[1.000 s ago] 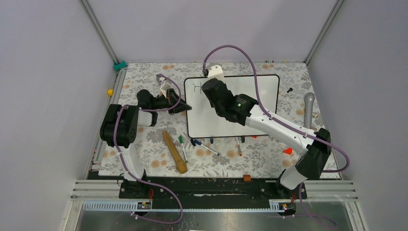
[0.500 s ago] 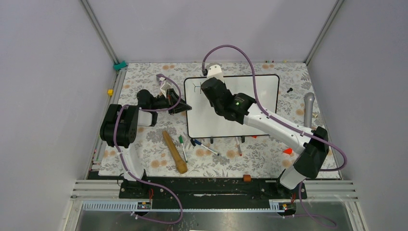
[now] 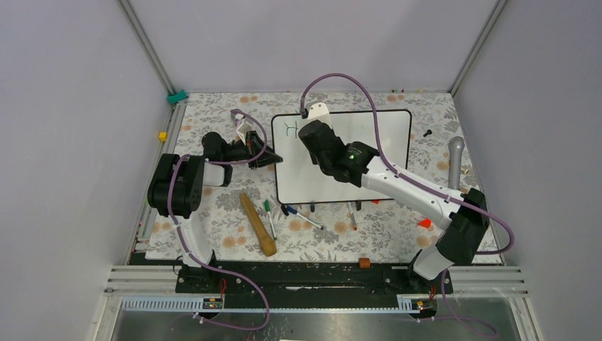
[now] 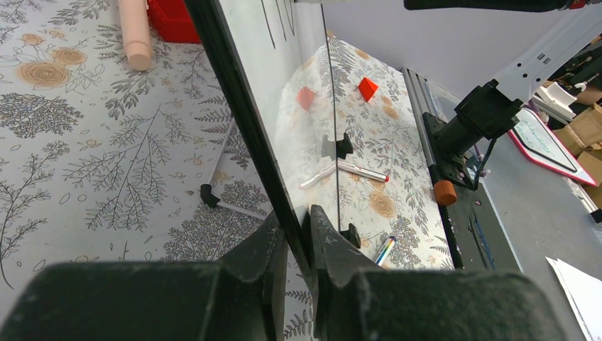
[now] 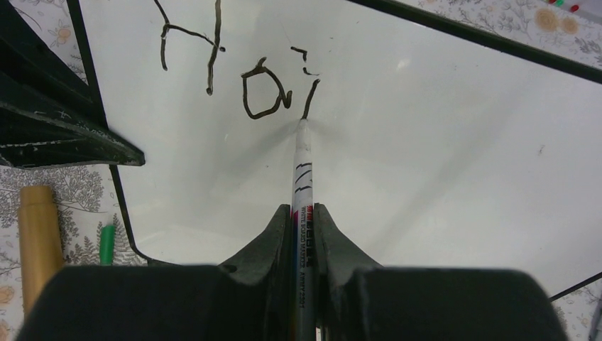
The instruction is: Write a sentence on the whiteboard
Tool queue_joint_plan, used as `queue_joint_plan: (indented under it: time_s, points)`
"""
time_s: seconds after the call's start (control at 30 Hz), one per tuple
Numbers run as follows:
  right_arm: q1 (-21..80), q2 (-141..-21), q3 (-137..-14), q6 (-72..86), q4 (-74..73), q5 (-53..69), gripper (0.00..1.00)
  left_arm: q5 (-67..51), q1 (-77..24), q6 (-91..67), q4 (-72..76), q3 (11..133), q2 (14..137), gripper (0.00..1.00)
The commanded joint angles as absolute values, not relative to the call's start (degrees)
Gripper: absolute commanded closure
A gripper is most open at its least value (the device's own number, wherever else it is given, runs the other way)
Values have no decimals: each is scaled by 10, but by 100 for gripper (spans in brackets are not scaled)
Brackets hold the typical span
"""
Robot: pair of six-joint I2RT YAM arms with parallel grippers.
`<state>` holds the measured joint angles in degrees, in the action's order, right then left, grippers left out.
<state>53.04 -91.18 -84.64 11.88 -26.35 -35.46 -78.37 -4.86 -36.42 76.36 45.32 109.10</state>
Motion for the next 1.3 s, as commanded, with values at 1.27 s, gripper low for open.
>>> queue_joint_plan:
  time_s: [1.27]
  points:
    - [510, -915, -911, 97, -265, -363, 100, -801, -47, -276, 846, 462, 1074, 100]
